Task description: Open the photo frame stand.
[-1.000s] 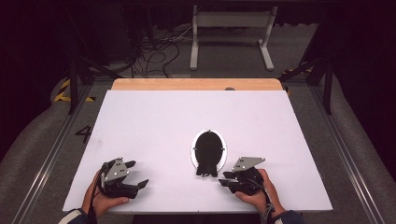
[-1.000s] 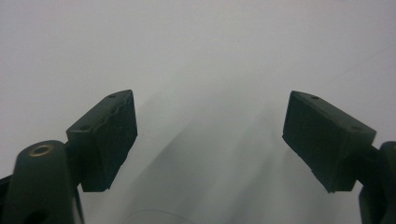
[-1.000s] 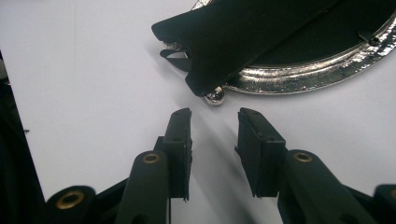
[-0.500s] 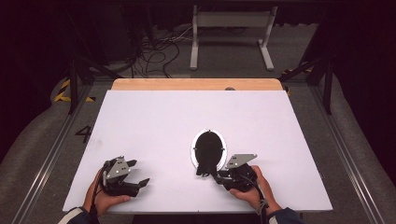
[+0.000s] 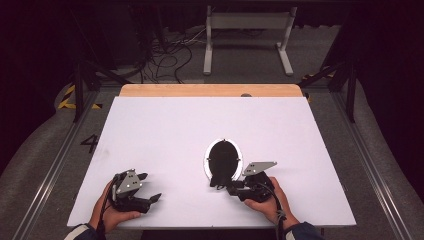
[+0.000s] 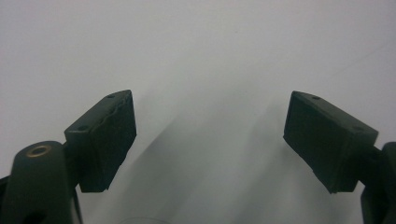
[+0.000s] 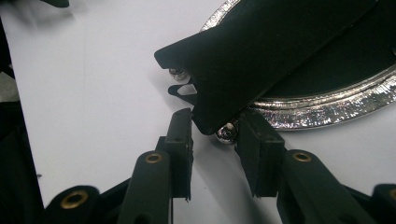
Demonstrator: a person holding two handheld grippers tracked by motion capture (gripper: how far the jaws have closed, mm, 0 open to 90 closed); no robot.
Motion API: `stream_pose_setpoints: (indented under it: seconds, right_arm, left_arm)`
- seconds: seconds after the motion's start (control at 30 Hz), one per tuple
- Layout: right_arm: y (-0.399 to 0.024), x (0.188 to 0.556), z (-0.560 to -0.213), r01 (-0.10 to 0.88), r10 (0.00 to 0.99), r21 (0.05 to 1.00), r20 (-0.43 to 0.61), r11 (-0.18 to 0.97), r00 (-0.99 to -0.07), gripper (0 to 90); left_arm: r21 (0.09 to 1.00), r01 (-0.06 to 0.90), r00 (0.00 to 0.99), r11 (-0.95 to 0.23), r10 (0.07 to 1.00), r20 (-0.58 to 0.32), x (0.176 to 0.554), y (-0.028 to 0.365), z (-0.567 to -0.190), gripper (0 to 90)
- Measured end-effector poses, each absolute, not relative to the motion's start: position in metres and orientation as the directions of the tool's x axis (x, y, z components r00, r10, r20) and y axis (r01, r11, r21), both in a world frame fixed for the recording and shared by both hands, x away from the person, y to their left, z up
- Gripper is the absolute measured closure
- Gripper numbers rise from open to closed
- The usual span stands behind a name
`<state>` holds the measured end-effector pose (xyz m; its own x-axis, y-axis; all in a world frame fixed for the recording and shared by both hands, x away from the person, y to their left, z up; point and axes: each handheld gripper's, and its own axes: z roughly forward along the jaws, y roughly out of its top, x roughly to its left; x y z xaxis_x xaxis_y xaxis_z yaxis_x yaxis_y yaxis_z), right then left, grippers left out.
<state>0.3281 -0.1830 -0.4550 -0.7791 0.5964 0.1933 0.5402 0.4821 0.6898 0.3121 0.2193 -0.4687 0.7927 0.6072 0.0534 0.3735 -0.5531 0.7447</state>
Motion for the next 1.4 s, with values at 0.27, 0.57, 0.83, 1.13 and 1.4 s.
stream_pose_setpoints:
  seconds: [0.27,0.57,0.83,1.13,1.4]
  right_arm:
    - [-0.189,0.333,-0.459,0.623,0.606,0.687,0.327,0.374,-0.725,62.0]
    - [-0.199,0.349,-0.467,0.780,0.548,0.601,0.598,0.174,-0.584,54.6]
    - [-0.190,0.344,-0.460,0.727,0.578,0.623,0.491,0.289,-0.651,48.2]
    - [-0.190,0.347,-0.460,0.738,0.548,0.638,0.545,0.219,-0.635,50.7]
    - [-0.194,0.364,-0.478,0.881,0.433,0.473,0.799,-0.025,-0.417,57.4]
  left_arm:
    - [0.739,0.360,0.803,-0.569,0.592,0.064,0.314,0.213,-0.469,16.5]
    - [0.733,0.348,0.816,-0.585,0.574,0.071,0.316,0.205,-0.469,16.5]
    - [0.728,0.344,0.823,-0.593,0.564,0.070,0.316,0.201,-0.469,16.2]
    - [0.728,0.340,0.829,-0.595,0.555,0.066,0.317,0.198,-0.469,16.1]
    - [0.740,0.326,0.835,-0.588,0.546,0.066,0.324,0.187,-0.465,16.0]
